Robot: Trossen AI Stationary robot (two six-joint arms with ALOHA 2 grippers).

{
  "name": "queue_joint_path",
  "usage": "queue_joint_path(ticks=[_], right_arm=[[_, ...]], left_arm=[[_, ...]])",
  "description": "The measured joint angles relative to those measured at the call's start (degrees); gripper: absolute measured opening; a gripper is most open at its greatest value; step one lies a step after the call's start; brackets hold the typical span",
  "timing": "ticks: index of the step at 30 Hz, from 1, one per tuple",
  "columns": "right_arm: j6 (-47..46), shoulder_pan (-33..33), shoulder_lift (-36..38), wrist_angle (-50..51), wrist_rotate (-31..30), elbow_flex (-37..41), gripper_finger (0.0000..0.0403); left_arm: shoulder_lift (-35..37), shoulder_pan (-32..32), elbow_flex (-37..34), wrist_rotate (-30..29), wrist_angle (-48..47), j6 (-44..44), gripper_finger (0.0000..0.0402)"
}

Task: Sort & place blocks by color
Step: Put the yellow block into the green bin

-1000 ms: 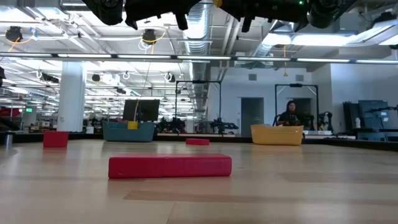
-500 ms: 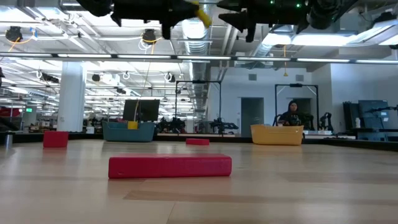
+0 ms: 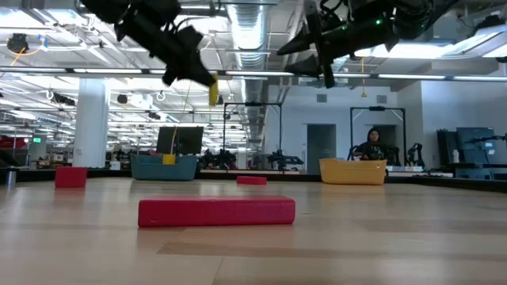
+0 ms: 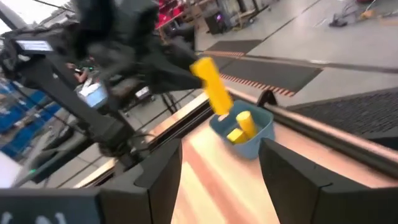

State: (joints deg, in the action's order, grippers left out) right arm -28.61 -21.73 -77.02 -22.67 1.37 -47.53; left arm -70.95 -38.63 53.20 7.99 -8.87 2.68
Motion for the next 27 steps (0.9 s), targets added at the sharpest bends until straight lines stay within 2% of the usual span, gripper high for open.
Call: queue_joint_path(ticks=[7, 11, 18, 22, 27], right_arm=[[-2.1, 0.3, -3.1, 0.5, 0.1, 0.0, 0.022], [-8.2, 0.3, -5.7, 0.4, 0.1, 0.0, 0.0215], [-11.9, 1.1, -8.6, 0.1, 0.3, 0.0, 0.0204], [-11.7, 1.1, -8.6, -0.1, 0.3, 0.0, 0.0197], [-12.3, -0.5, -8.6, -0.2, 0.3, 0.0, 0.0186]], left_arm=[[0.0, -6.4, -6.9, -0.1, 0.4, 1.4, 0.0063], [0.0, -8.5, -8.7, 0.0, -1.7, 3.4, 0.0063], [0.0, -8.7, -8.8, -4.4, -6.6, 3.3, 0.0064], [0.0, -8.7, -8.8, -8.0, -8.3, -0.9, 0.0064], [-0.5, -8.9, -8.9, -9.2, -8.1, -2.8, 0.0064]])
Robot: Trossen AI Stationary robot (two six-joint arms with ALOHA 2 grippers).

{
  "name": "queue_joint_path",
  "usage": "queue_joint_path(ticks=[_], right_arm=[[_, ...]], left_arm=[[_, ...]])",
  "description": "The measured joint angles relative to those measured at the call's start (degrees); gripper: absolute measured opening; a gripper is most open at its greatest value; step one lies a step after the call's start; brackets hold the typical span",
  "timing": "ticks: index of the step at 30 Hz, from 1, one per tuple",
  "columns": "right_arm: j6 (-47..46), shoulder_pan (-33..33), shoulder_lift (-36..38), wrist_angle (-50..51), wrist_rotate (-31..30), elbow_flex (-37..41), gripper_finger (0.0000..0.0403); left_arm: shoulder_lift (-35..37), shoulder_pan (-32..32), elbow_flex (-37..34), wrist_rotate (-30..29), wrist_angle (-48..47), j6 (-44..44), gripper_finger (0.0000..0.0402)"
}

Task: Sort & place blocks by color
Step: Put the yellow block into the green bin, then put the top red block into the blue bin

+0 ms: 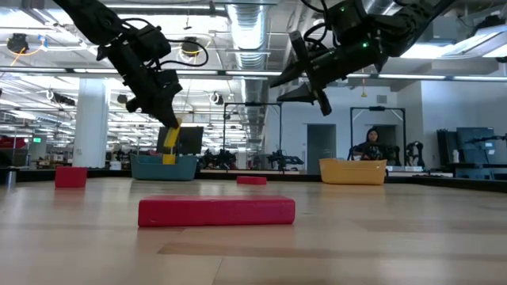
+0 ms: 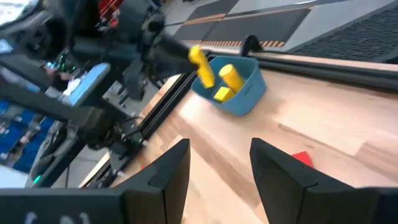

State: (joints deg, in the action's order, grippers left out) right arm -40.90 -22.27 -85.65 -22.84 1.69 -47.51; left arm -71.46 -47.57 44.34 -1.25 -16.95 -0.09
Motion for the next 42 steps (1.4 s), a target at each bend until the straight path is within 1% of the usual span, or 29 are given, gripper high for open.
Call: queue_joint_path(ticks=[5, 8, 10, 13, 16, 19, 25, 28, 30, 32, 34, 36, 38, 39, 40, 42], right_arm=[[-2.3, -1.1, 0.0, 0.1, -0.1, 0.0, 0.0176], [-1.1, -0.6, 0.0, 1.4, -0.2, 0.0, 0.0174], [1.0, -0.1, 0.0, 4.3, -1.3, 0.0, 0.0175], [1.7, 1.1, 0.0, 9.5, -3.2, 0.0, 0.0181], [1.8, 2.6, 0.0, 10.9, -3.8, 0.0, 0.0186], [3.5, 4.0, 0.0, 10.8, -6.3, 0.0, 0.0189], [11.9, 6.1, 0.0, 10.8, -9.1, 0.0, 0.0192], [12.1, 6.7, 0.0, 11.5, -9.0, -0.4, 0.0201], [12.1, 7.5, 0.0, 13.6, -8.5, -2.1, 0.021], [14.0, 8.8, 0.0, 15.8, -8.7, -4.8, 0.0222], [17.8, 10.1, 0.0, 18.8, -11.2, -7.5, 0.0232], [21.1, 11.0, -0.3, 21.0, -16.6, -8.8, 0.0239], [22.7, 10.8, -2.5, 21.4, -23.1, -9.6, 0.0241], [22.8, 10.2, -3.2, 22.7, -24.5, -9.5, 0.0241], [22.8, 9.7, -4.2, 23.7, -24.9, -9.4, 0.024], [22.2, 8.7, -7.3, 22.0, -23.0, -11.0, 0.024]], left_arm=[[-1.9, -0.4, 0.0, -2.5, 0.7, 0.6, 0.0073], [-4.1, -0.5, 0.0, -2.5, 1.3, 2.5, 0.0097], [-5.6, -0.4, 0.0, -2.1, 1.3, 3.8, 0.0118], [-7.4, -0.4, 0.0, 0.1, 1.3, 4.1, 0.0149], [-7.6, -0.4, 0.0, 0.9, 1.4, 4.1, 0.0173], [-7.0, -0.4, 0.7, 1.5, 0.3, 3.7, 0.0186], [-2.4, 0.1, 6.9, 7.4, -2.0, 3.1, 0.0187], [0.9, 0.8, 10.2, 7.8, -0.8, 1.4, 0.0185], [2.9, 1.1, 12.0, 7.9, 0.7, 0.5, 0.0185], [4.7, 1.3, 13.2, 7.9, 2.2, -0.2, 0.0184], [6.3, 1.5, 13.6, 7.9, 5.9, -1.2, 0.0184], [7.3, 1.5, 13.6, 7.3, 8.7, -2.8, 0.0184], [7.6, 1.6, 13.6, 6.6, 9.6, -3.4, 0.0184], [7.7, 1.5, 13.6, 6.5, 9.6, -3.3, 0.0184], [7.7, 1.6, 13.6, 6.5, 9.7, -2.7, 0.0184], [7.7, 1.6, 13.6, 6.6, 9.0, 0.0, 0.0184]])
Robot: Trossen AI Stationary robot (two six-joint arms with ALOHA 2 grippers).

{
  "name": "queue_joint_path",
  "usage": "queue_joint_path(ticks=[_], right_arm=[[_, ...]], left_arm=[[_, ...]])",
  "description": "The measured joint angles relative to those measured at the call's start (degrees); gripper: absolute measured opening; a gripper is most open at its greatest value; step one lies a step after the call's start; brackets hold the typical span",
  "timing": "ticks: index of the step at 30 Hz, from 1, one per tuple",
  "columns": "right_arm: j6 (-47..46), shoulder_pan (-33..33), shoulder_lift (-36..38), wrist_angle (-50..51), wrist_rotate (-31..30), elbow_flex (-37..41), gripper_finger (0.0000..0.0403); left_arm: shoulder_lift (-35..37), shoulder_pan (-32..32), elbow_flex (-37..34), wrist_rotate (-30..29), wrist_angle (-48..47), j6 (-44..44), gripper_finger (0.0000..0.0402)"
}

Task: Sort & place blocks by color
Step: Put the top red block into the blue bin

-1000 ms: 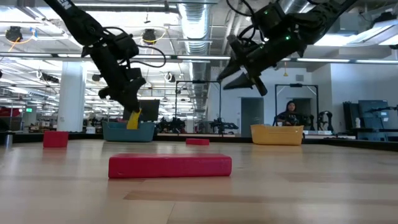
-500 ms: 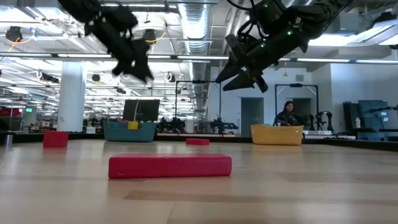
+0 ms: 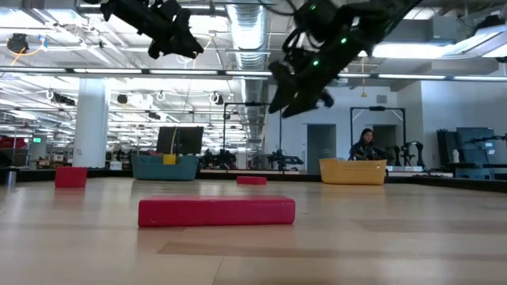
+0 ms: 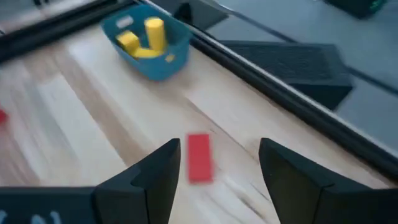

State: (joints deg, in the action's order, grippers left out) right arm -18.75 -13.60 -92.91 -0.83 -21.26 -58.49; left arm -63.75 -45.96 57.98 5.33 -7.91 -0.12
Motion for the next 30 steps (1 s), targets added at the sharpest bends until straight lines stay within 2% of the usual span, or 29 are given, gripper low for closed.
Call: queue_joint_path(ticks=[3, 8, 15, 19, 22, 26, 30], right_arm=[[-2.0, 0.1, -4.6, 1.5, 3.4, -2.3, 0.024], [-2.3, 2.1, -12.0, 6.3, 0.1, -8.5, 0.024], [-4.3, 0.9, -21.8, 18.9, 0.6, -19.8, 0.024], [-4.3, -0.6, -25.8, 25.1, 0.7, -26.1, 0.024], [-4.1, -2.0, -27.8, 28.0, 1.6, -29.6, 0.024], [-3.7, -4.1, -30.4, 29.3, 8.6, -32.5, 0.024], [-1.3, -5.2, -31.0, 30.9, 9.4, -34.1, 0.0235]], left_arm=[[0.0, 0.3, 0.0, 0.0, -3.2, 4.5, 0.0184], [0.0, 0.3, 0.0, -0.6, -11.1, 7.3, 0.0184], [0.0, 1.4, -0.1, -0.4, -19.7, 8.9, 0.0184], [0.0, 2.5, -0.1, -0.6, -20.6, 8.3, 0.0184], [0.0, 3.3, -0.1, -2.9, -20.6, 8.0, 0.0184], [0.0, 3.3, -0.1, -5.6, -20.6, 7.9, 0.0184], [0.0, 3.3, -0.1, -5.8, -20.6, 7.9, 0.0184]])
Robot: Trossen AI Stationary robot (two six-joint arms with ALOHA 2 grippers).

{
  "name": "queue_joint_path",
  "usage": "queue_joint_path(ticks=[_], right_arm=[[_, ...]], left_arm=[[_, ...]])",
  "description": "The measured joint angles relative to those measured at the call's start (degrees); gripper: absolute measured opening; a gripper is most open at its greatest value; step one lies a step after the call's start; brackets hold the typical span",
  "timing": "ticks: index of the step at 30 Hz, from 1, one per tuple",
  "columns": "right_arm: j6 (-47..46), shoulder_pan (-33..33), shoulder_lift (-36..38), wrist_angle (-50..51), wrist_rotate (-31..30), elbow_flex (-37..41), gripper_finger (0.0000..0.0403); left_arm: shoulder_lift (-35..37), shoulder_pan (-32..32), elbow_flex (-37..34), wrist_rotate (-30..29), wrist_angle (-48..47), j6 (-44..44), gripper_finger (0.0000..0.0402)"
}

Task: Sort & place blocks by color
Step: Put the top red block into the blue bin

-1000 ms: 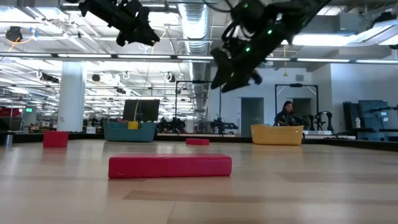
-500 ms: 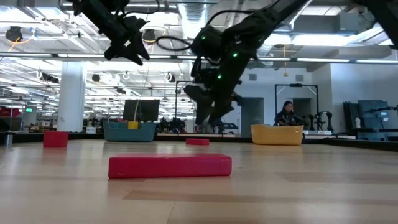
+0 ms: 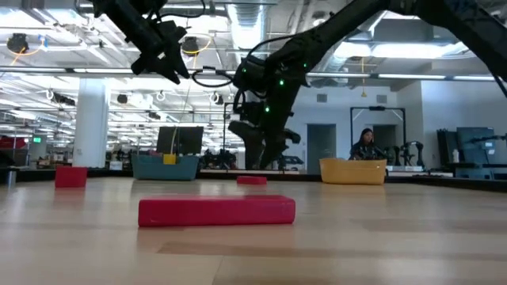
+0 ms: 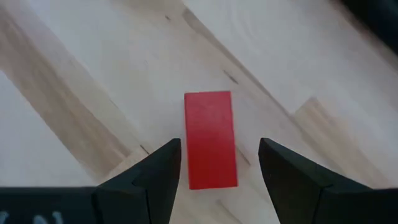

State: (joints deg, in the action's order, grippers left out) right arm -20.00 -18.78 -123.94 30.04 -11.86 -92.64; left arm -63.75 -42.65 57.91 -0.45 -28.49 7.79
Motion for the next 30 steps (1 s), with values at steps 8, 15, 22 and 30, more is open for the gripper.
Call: queue_joint_path(ticks=[8, 15, 22, 30], right_arm=[[5.4, -1.1, 0.1, 3.6, 2.7, -0.3, 0.0198], [26.0, -0.3, 0.1, 3.6, 4.5, -0.3, 0.0144], [38.0, 0.8, -0.2, 4.4, 10.6, -0.2, 0.0044], [38.1, -1.6, -0.2, 4.8, 13.2, 0.2, 0.0015]], left_arm=[[0.0, 0.0, 0.0, -0.3, 0.0, -1.6, 0.0184], [0.0, 0.0, 0.0, -1.9, 1.4, -3.1, 0.0184], [0.0, 0.0, 0.0, -1.9, 2.1, -2.4, 0.0184], [0.0, 0.0, 0.0, -1.8, -0.2, -2.1, 0.0184]])
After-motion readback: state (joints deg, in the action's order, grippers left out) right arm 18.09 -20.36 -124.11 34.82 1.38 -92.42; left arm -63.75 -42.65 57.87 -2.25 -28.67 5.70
